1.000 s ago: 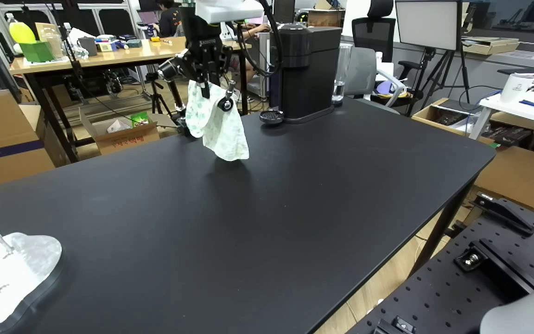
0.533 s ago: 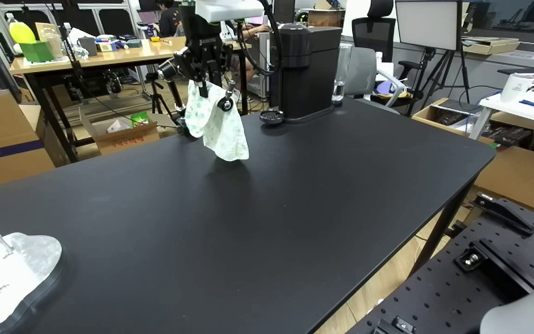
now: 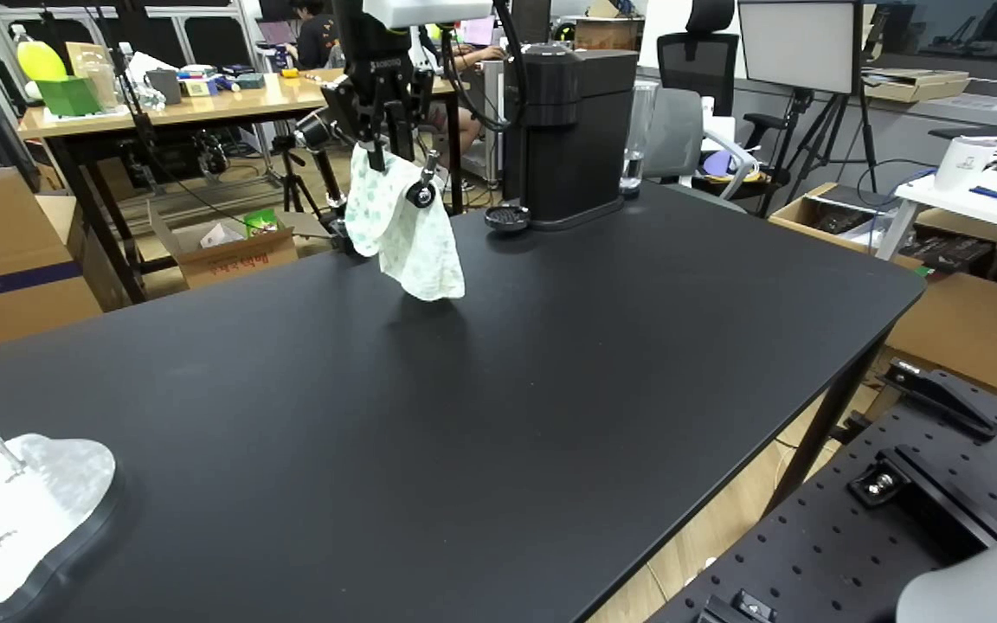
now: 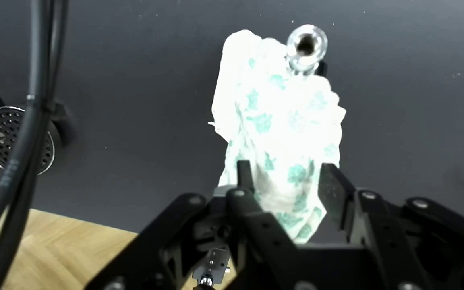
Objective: Put the cloth on the table
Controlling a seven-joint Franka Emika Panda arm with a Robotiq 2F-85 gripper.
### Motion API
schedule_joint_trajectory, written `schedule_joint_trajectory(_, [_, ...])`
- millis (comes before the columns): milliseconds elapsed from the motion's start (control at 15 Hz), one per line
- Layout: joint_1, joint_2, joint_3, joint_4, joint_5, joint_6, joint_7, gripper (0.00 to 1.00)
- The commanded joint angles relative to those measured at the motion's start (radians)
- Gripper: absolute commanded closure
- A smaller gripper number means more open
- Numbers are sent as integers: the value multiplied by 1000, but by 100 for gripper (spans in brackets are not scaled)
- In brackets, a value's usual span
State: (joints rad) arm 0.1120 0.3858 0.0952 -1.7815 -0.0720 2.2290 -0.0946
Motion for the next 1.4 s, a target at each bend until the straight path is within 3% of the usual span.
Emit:
schedule_joint_trajectory(0, [3,-26,-3,-11,-3,1,17,84])
schedule_joint_trajectory(133, [2,-26,-3,-10,-3,0,16,99])
schedule_joint_trajectory(200, [2,-24,-4,-10,-3,-1,17,100])
schedule_joint_trajectory(867, [5,-63,-3,-25,-11,-3,16,99])
schedule_joint_trajectory(1333, [17,-237,-1,-147,-36,-20,35,99])
